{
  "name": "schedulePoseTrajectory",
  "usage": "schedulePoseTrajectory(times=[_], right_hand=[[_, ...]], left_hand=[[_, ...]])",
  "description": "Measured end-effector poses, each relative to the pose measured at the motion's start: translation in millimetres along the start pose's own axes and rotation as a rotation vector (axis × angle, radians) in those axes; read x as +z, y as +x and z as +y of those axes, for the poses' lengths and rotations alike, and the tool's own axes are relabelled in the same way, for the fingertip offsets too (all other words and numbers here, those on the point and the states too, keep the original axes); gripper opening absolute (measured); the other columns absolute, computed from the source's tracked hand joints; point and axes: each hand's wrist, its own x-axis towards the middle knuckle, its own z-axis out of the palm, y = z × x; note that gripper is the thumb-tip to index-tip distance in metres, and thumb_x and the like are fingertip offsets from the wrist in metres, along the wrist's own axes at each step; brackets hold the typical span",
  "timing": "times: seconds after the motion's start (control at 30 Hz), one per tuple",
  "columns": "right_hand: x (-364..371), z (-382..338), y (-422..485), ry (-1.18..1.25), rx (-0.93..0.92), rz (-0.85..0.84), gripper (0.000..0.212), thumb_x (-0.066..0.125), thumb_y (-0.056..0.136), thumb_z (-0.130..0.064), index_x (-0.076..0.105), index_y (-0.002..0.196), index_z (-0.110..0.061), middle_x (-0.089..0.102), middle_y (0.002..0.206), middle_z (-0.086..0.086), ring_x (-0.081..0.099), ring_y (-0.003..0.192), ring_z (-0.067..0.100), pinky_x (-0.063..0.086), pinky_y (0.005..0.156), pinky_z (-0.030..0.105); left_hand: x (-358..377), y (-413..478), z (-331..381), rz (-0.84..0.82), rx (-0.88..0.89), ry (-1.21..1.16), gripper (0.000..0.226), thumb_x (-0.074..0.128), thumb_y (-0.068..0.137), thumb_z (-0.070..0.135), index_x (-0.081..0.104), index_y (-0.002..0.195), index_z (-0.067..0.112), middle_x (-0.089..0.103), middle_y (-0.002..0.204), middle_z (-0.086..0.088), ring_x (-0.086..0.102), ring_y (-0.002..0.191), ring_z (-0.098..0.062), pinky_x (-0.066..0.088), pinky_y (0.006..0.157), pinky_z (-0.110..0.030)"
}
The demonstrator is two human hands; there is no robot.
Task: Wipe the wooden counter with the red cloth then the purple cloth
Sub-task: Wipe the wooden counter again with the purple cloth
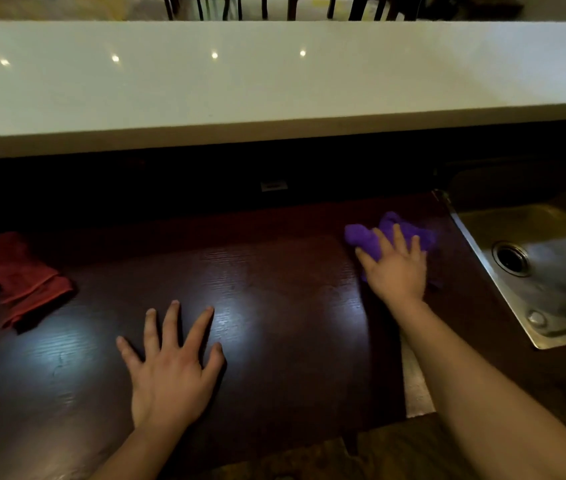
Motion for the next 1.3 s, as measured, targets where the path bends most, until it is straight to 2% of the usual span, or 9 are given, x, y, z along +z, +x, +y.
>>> schedulePoseTrajectory(times=[0.2, 0.27, 0.47, 0.6, 0.73, 0.8, 1.0, 1.17, 1.3], right_hand=[[28, -35, -88, -0.012, -0.690, -0.033, 0.067, 0.045, 0.082, -0.068, 0.036, 0.143, -0.042, 0.031, 0.157, -0.004, 0.023, 0.145, 0.030, 0.022, 0.118, 0.049], [21, -6, -58, -0.019, -0.676, -0.024, 0.064, 0.048, 0.085, -0.059, 0.042, 0.143, -0.033, 0.039, 0.153, 0.002, 0.028, 0.144, 0.027, 0.023, 0.118, 0.047], [4, -11, 34, 0.044, -0.021, 0.016, 0.063, 0.046, 0.090, -0.061, 0.037, 0.145, -0.032, 0.024, 0.160, 0.003, 0.016, 0.145, 0.039, 0.014, 0.118, 0.052], [19, -83, -20, 0.033, -0.396, -0.011, 0.063, 0.047, 0.086, -0.065, 0.043, 0.142, -0.035, 0.032, 0.157, 0.002, 0.023, 0.143, 0.039, 0.020, 0.116, 0.052], [35, -71, -85, 0.035, -0.813, -0.070, 0.066, 0.045, 0.081, -0.065, 0.038, 0.142, -0.040, 0.031, 0.157, -0.006, 0.022, 0.146, 0.027, 0.021, 0.118, 0.046], [29, -51, -58, 0.018, -0.821, -0.063, 0.066, 0.048, 0.081, -0.061, 0.039, 0.142, -0.039, 0.035, 0.155, -0.004, 0.026, 0.145, 0.025, 0.025, 0.117, 0.044], [19, -125, 18, 0.078, -0.303, -0.022, 0.060, 0.051, 0.087, -0.062, 0.044, 0.141, -0.035, 0.034, 0.155, 0.003, 0.025, 0.142, 0.036, 0.022, 0.116, 0.048], [47, -156, -89, 0.078, -0.810, -0.047, 0.065, 0.046, 0.080, -0.067, 0.036, 0.141, -0.048, 0.034, 0.156, -0.004, 0.026, 0.143, 0.034, 0.021, 0.116, 0.052], [39, -138, -62, 0.046, -0.910, -0.065, 0.063, 0.050, 0.082, -0.062, 0.039, 0.141, -0.043, 0.038, 0.153, -0.003, 0.031, 0.142, 0.029, 0.027, 0.115, 0.047]], left_hand=[[-1, 0, 0, -0.009, -0.011, -0.008, 0.064, 0.025, 0.086, 0.063, 0.031, 0.148, 0.047, 0.029, 0.160, -0.009, 0.012, 0.150, -0.034, 0.008, 0.111, -0.072], [0, 1, -1, -0.007, -0.009, -0.014, 0.064, 0.026, 0.086, 0.063, 0.030, 0.148, 0.048, 0.030, 0.159, -0.009, 0.011, 0.150, -0.034, 0.008, 0.111, -0.072], [-1, 1, -1, -0.013, 0.000, 0.004, 0.063, 0.030, 0.085, 0.062, 0.033, 0.147, 0.046, 0.032, 0.158, -0.010, 0.014, 0.148, -0.037, 0.009, 0.111, -0.073], [-6, 0, 0, -0.034, -0.006, -0.002, 0.064, 0.026, 0.086, 0.063, 0.028, 0.148, 0.047, 0.026, 0.161, -0.009, 0.008, 0.150, -0.037, 0.005, 0.112, -0.072], [-5, 1, -1, -0.028, 0.005, -0.014, 0.062, 0.033, 0.086, 0.061, 0.033, 0.147, 0.046, 0.033, 0.158, -0.009, 0.016, 0.148, -0.038, 0.009, 0.110, -0.074], [-4, 0, 0, -0.019, 0.013, -0.020, 0.062, 0.035, 0.086, 0.061, 0.033, 0.147, 0.046, 0.035, 0.157, -0.009, 0.017, 0.148, -0.038, 0.011, 0.110, -0.074], [-2, 0, -2, 0.009, 0.022, -0.041, 0.060, 0.039, 0.086, 0.060, 0.037, 0.145, 0.046, 0.038, 0.155, -0.009, 0.021, 0.147, -0.039, 0.012, 0.110, -0.075], [4, 2, -5, 0.011, 0.027, -0.057, 0.051, 0.046, 0.082, 0.059, 0.051, 0.130, 0.041, 0.041, 0.153, -0.008, 0.024, 0.146, -0.039, 0.013, 0.109, -0.075], [7, 3, -8, 0.015, 0.026, -0.051, 0.057, 0.046, 0.082, 0.060, 0.045, 0.137, 0.046, 0.039, 0.154, -0.007, 0.022, 0.146, -0.038, 0.011, 0.110, -0.074]])
